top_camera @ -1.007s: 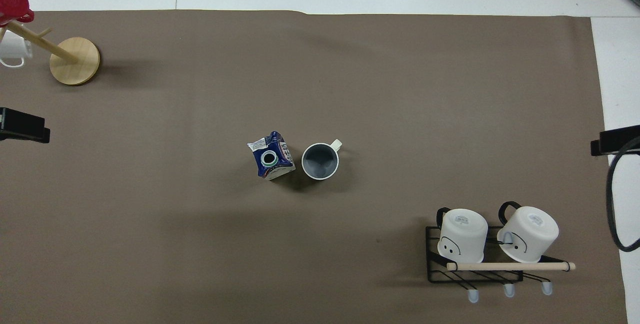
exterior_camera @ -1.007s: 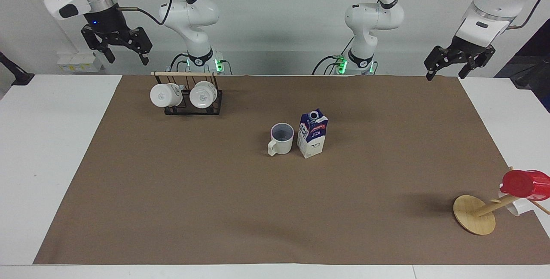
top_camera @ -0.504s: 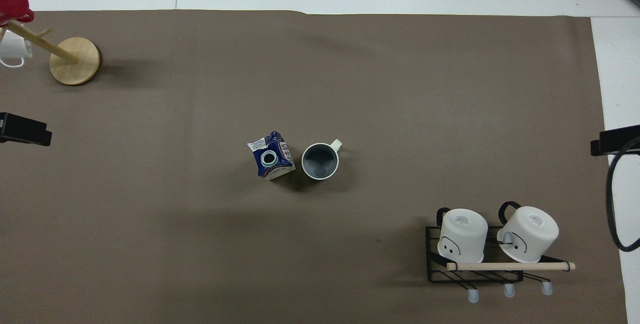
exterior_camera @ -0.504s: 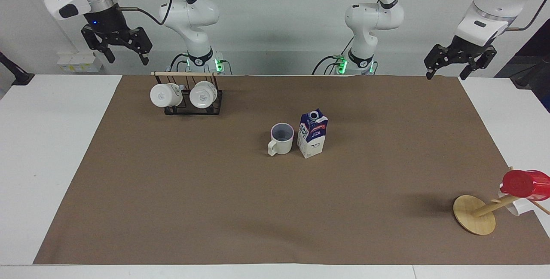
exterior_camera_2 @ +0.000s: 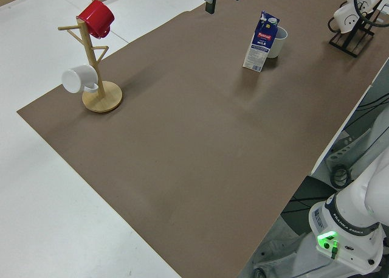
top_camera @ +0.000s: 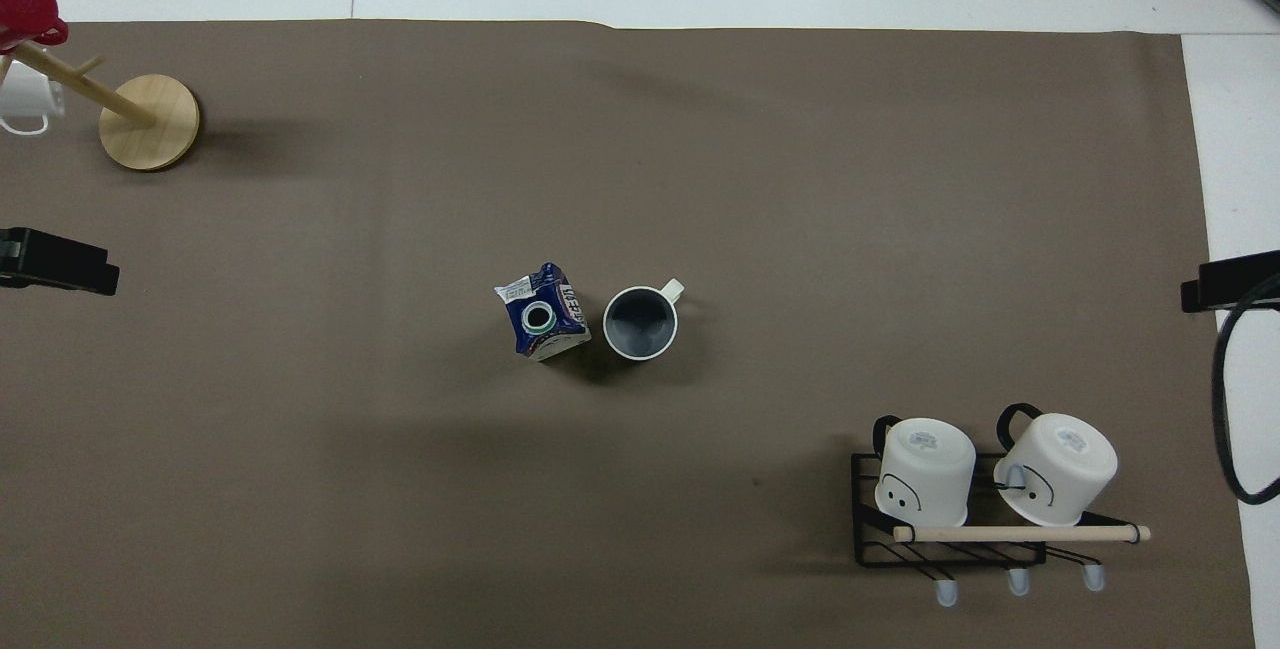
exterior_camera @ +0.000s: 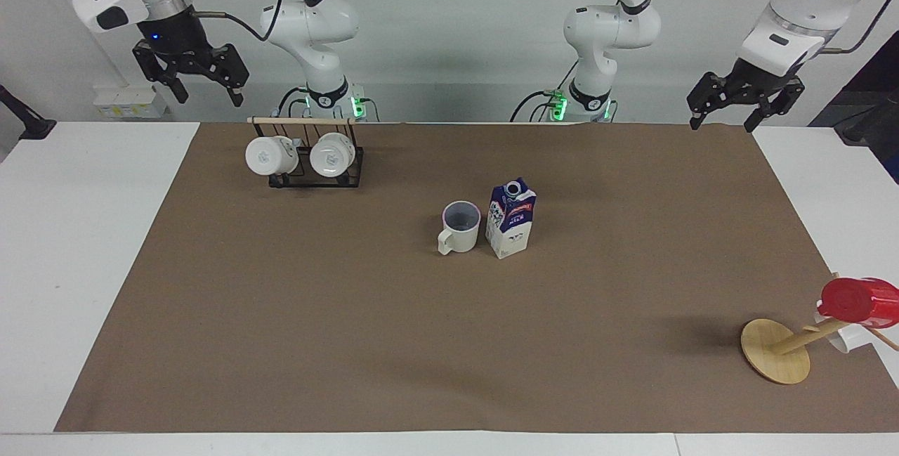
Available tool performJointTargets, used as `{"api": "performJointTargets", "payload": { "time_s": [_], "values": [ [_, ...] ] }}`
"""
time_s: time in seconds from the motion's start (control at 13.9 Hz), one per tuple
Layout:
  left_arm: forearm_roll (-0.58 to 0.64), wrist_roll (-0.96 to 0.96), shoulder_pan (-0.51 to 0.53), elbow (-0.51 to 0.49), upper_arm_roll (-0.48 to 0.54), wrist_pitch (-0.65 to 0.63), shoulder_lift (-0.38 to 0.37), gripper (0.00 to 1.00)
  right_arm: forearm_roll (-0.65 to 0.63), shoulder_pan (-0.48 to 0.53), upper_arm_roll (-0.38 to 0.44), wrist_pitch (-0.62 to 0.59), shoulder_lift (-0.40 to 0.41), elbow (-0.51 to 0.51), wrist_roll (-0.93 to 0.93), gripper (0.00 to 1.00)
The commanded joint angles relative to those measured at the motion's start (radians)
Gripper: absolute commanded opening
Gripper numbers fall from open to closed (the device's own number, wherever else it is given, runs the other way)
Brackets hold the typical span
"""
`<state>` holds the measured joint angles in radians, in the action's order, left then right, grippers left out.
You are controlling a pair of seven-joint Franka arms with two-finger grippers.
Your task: Place cup and milk on table
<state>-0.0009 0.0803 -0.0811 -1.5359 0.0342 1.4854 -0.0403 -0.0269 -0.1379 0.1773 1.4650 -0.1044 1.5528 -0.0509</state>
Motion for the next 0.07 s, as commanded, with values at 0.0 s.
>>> {"api": "performJointTargets", "payload": {
  "time_s": [0.0],
  "values": [
    [-0.018,0.015,0.009,-0.013,-0.003,-0.011,-0.016,1.0,0.012,0.004,-0.002,-0.006,0.0,-0.005,-0.014,1.0]
  ]
}}
